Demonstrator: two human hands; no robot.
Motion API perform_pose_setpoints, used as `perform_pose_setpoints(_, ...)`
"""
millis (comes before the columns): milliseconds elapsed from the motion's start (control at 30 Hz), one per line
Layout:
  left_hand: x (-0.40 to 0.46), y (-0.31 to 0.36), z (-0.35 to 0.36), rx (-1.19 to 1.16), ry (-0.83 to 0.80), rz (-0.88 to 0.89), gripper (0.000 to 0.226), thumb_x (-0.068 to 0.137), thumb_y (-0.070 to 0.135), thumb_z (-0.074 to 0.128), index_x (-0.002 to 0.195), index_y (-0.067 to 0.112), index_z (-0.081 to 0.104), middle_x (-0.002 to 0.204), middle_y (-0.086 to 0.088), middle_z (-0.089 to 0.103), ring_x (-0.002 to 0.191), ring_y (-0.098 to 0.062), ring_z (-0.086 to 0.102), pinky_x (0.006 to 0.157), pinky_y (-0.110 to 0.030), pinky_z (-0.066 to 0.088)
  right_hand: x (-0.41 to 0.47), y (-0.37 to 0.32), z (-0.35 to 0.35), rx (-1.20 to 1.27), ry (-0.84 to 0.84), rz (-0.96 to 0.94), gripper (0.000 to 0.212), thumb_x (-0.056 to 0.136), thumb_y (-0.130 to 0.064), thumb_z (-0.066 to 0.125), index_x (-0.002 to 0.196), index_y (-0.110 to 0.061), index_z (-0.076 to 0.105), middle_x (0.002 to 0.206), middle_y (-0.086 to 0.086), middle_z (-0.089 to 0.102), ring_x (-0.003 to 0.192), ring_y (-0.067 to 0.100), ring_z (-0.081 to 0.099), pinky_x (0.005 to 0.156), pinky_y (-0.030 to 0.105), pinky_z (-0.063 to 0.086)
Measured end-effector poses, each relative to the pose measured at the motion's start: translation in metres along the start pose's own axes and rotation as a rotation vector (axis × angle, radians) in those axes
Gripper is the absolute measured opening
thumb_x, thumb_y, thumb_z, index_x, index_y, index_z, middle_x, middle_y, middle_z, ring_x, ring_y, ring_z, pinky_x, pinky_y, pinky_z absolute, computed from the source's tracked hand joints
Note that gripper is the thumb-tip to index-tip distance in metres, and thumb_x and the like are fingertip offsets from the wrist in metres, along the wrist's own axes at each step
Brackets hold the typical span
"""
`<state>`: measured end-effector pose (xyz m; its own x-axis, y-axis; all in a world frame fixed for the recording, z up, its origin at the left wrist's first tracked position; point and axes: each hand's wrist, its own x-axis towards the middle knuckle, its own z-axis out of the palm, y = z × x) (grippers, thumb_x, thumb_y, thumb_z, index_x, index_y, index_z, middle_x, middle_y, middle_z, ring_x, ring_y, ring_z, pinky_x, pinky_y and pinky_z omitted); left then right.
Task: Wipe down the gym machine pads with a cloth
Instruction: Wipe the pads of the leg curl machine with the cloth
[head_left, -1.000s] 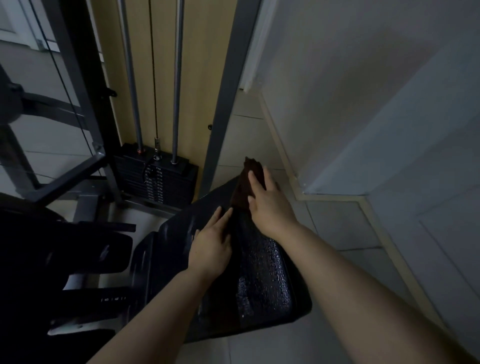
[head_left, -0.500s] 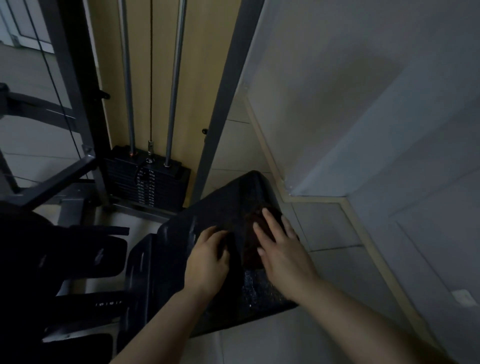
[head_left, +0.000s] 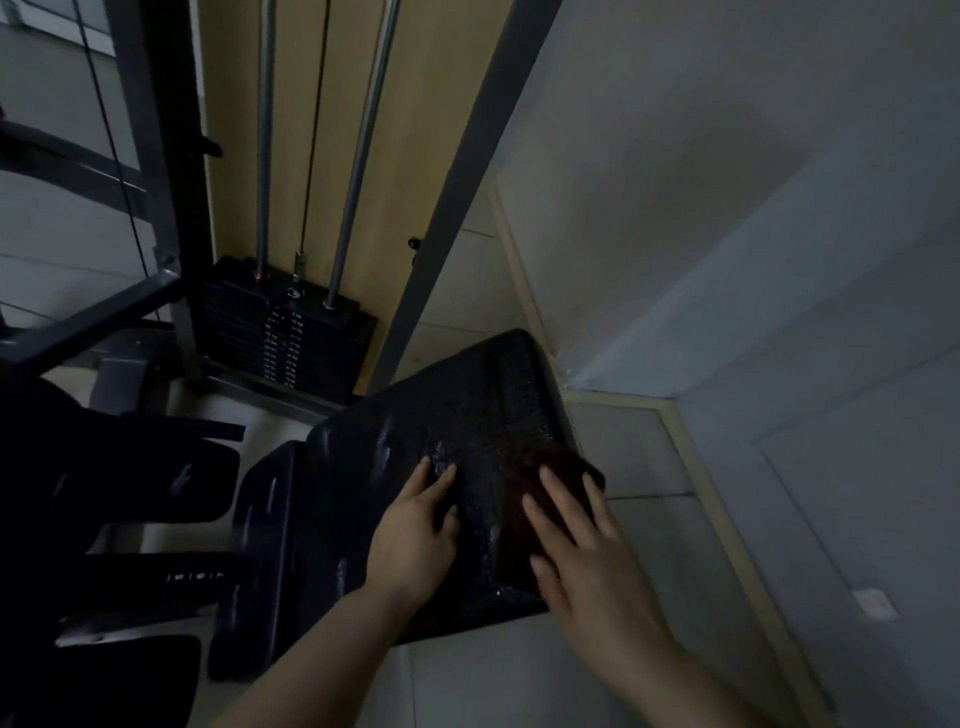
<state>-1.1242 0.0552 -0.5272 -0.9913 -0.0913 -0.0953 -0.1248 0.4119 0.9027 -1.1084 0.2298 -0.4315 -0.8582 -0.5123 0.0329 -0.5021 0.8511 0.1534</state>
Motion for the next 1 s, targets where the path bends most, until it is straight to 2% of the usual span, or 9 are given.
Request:
perform_pose_setpoints(133, 0.0, -0.003, -0.004, -0.021, -0.026, 0.025, 0.056, 0.095, 0.015, 0.049, 0.146, 0.032, 0.033, 0.159, 0.008, 0.011, 0.142, -0.014, 0.026, 0.104, -0.015, 0.027, 0.015, 0.0, -0.011, -0.128, 0.045, -0.078, 0.067, 0.102, -0.038, 0.005, 0.121, -0.014, 0.065, 0.137, 0.007, 0.053, 0.128, 0.037, 0.037, 0.085, 0.042, 0.055)
perform_pose_setpoints(167, 0.0, -0.004, -0.004, -0.026, -0.034, 0.031, 0.058, 0.094, 0.013, 0.049, 0.147, 0.032, 0.032, 0.159, 0.008, 0.01, 0.142, -0.013, 0.026, 0.103, -0.013, 0.026, 0.032, 0.0, -0.013, -0.17, 0.046, -0.097, 0.064, 0.103, -0.035, 0.01, 0.116, -0.012, 0.068, 0.13, 0.009, 0.06, 0.124, 0.034, 0.037, 0.081, 0.043, 0.056)
perform_pose_setpoints(267, -0.001, -0.007, -0.005, -0.04, -0.049, 0.053, 0.066, 0.092, 0.009, 0.051, 0.148, 0.034, 0.028, 0.159, 0.009, 0.007, 0.142, -0.01, 0.023, 0.102, -0.01, 0.024, 0.087, 0.008, -0.01, -0.206, -0.024, -0.004, 0.032, 0.088, -0.026, 0.063, 0.115, -0.009, 0.069, 0.126, 0.011, 0.062, 0.121, 0.041, 0.048, 0.078, 0.047, 0.057)
perform_pose_setpoints(333, -0.002, -0.009, -0.004, -0.046, -0.048, 0.059, 0.068, 0.091, 0.008, 0.05, 0.148, 0.036, 0.026, 0.159, 0.01, 0.005, 0.143, -0.009, 0.021, 0.106, -0.011, 0.025, 0.125, 0.014, -0.001, -0.138, -0.113, 0.031, 0.044, 0.088, -0.022, 0.064, 0.131, -0.01, 0.057, 0.143, 0.01, 0.047, 0.129, 0.049, 0.038, 0.092, 0.052, 0.05)
perform_pose_setpoints(433, -0.001, -0.012, -0.001, -0.051, -0.03, 0.068, 0.069, 0.09, 0.01, 0.048, 0.148, 0.038, 0.025, 0.159, 0.013, 0.003, 0.143, -0.008, 0.021, 0.107, -0.013, 0.027, 0.178, 0.021, 0.007, -0.149, -0.175, 0.1, 0.047, 0.102, -0.029, 0.033, 0.149, -0.02, 0.029, 0.159, -0.001, 0.014, 0.143, 0.04, 0.007, 0.114, 0.044, 0.024)
perform_pose_setpoints(533, 0.0, -0.015, 0.002, -0.06, -0.013, 0.078, 0.067, 0.091, 0.011, 0.047, 0.148, 0.038, 0.026, 0.158, 0.014, 0.002, 0.142, -0.007, 0.021, 0.103, -0.008, 0.022, 0.203, 0.02, 0.008, -0.135, -0.17, 0.105, 0.047, 0.103, -0.03, 0.03, 0.149, -0.021, 0.029, 0.159, -0.001, 0.016, 0.144, 0.036, 0.006, 0.115, 0.04, 0.02)
perform_pose_setpoints(700, -0.002, -0.015, 0.006, -0.055, -0.023, 0.079, 0.068, 0.092, 0.009, 0.047, 0.148, 0.038, 0.023, 0.159, 0.013, -0.002, 0.144, -0.007, 0.016, 0.1, -0.006, 0.019, 0.154, 0.013, 0.006, -0.169, -0.194, 0.064, 0.047, 0.102, -0.032, 0.032, 0.148, -0.022, 0.029, 0.16, -0.002, 0.011, 0.146, 0.029, -0.001, 0.117, 0.042, 0.013)
perform_pose_setpoints(867, -0.002, -0.014, 0.005, -0.062, -0.024, 0.079, 0.065, 0.093, 0.01, 0.047, 0.148, 0.036, 0.024, 0.159, 0.012, 0.0, 0.144, -0.009, 0.018, 0.103, -0.014, 0.031, 0.073, -0.007, 0.0, -0.252, -0.213, -0.034, 0.057, 0.089, -0.047, 0.031, 0.131, -0.018, 0.057, 0.144, 0.008, 0.046, 0.133, 0.035, 0.041, 0.109, 0.051, 0.033)
perform_pose_setpoints(1000, -0.002, -0.014, 0.002, -0.07, -0.035, 0.08, 0.066, 0.093, 0.009, 0.046, 0.148, 0.036, 0.022, 0.159, 0.013, -0.001, 0.144, -0.008, 0.018, 0.104, -0.013, 0.03, 0.044, 0.004, -0.007, -0.194, -0.241, -0.089, 0.06, 0.083, -0.054, 0.036, 0.133, -0.025, 0.055, 0.15, 0.004, 0.038, 0.137, 0.029, 0.036, 0.105, 0.044, 0.038)
